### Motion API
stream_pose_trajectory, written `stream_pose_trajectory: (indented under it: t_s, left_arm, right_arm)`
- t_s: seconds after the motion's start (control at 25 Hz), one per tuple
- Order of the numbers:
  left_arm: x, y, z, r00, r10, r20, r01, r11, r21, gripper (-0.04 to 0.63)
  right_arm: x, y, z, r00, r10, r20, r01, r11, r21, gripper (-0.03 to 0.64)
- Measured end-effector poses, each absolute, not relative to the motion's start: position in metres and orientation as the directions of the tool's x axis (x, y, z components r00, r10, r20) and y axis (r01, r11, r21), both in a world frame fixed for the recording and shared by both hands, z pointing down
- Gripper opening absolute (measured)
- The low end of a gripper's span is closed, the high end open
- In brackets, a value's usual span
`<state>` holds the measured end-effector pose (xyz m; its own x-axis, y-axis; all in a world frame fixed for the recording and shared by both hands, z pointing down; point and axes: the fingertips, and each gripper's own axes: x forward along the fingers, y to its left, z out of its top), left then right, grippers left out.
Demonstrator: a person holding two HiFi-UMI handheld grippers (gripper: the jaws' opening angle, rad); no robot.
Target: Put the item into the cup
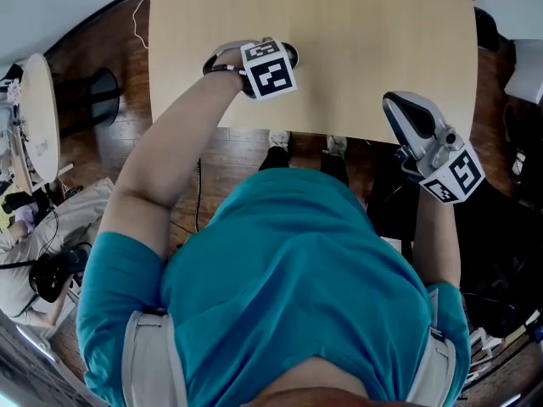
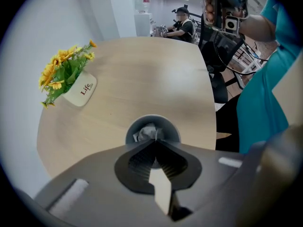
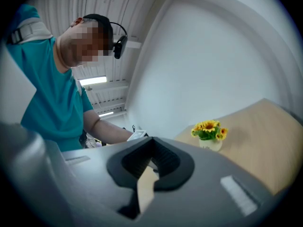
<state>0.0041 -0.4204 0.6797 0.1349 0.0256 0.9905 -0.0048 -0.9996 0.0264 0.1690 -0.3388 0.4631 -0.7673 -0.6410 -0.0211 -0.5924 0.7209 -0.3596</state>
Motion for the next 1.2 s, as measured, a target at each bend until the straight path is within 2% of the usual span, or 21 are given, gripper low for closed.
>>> stream_pose_trajectory:
  t_s: [0.4,0.52,0.76,0.92,1.08,1.2]
  left_arm:
    - [0.009,-0.425,0.682,0.144,0.048,0.988,-0.035,-0.998,0.053,0.01]
    - [0.012,-0.423,0.68,0.191,0.056,0.98,-0.06,-0.996,0.068,0.049]
    - [0.009,-0.429,0.663,0.242,-0.011,0.97,-0.112,-0.994,0.016,0.118]
    - [0.0,-0.431,0.635,0.279,-0.104,0.955,-0.197,-0.979,-0.049,0.13]
    - [-0.01,-0.417,0.567,0.371,-0.265,0.89,-0.334,-0.932,-0.138,0.129]
    - [-0.01,-0.387,0.497,0.498,-0.375,0.782,-0.432,-0.889,-0.151,0.068]
  right_arm:
    - [0.173,-0.336,0.461,-0.762,-0.647,-0.024,-0.595,0.716,-0.365,0.0]
    - [0.174,-0.337,0.457,-0.762,-0.647,-0.03,-0.595,0.718,-0.361,0.0]
    - [0.179,-0.335,0.447,-0.761,-0.647,-0.052,-0.592,0.724,-0.354,0.0]
    - [0.188,-0.33,0.436,-0.764,-0.641,-0.072,-0.585,0.736,-0.34,0.0]
    - [0.199,-0.317,0.418,-0.78,-0.617,-0.104,-0.564,0.765,-0.31,0.0]
    - [0.205,-0.306,0.402,-0.796,-0.594,-0.12,-0.542,0.786,-0.296,0.0]
